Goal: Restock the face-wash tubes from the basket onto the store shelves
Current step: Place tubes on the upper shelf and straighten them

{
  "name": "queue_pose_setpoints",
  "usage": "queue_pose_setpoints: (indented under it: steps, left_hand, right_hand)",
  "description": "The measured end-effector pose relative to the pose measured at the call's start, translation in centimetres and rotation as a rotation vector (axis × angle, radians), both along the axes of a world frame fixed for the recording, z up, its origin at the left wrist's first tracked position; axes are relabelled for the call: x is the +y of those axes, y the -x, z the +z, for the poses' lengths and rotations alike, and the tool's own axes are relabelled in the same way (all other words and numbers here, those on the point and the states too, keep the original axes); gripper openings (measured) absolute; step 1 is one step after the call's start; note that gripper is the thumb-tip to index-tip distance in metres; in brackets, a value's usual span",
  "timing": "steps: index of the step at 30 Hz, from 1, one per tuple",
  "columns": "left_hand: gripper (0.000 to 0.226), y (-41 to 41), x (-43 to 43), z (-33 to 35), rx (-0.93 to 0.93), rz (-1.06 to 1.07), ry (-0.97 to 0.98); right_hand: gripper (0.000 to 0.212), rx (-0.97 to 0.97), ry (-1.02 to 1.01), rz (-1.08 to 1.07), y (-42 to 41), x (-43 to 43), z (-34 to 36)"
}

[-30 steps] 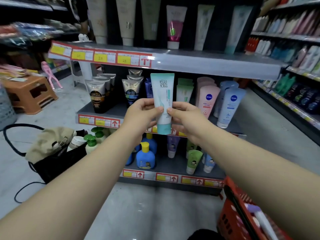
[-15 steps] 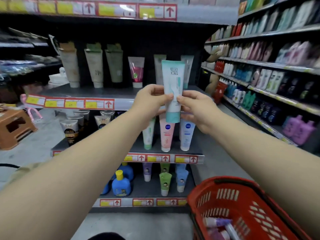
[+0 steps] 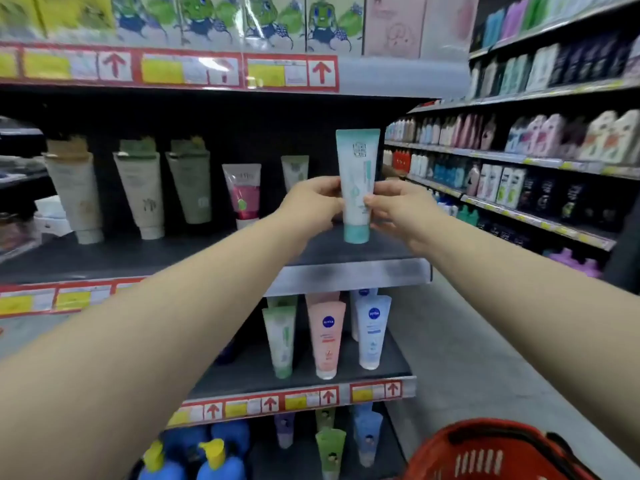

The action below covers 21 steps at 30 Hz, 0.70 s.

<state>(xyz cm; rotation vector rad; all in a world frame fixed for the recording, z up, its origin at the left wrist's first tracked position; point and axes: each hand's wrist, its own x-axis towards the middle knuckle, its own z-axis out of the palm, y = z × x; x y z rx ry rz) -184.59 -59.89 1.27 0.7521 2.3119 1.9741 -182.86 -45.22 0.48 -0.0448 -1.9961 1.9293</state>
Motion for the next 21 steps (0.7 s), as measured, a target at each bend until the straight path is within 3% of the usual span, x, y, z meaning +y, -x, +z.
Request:
queue_pose_setpoints:
  steps: [4, 11, 21]
  left_hand:
    - [0.053, 4.3, 1.1, 0.4, -0.057, -0.078, 0.086]
    - [0.059, 12.1, 4.3, -0.6, -0.091, -0.097, 0.185]
    - [0.068, 15.4, 5.5, -3.5, -0.169, -0.144, 0.192]
  right_hand:
    - [0.027, 0.011, -0.003, -0.077, 4.7, 1.5, 0.1]
    - [0.021, -0.058, -0.033, -0.191, 11.9, 4.4, -0.7]
    - [0.026, -0.122, -0.132, -0.185, 14.0, 4.9, -3.4]
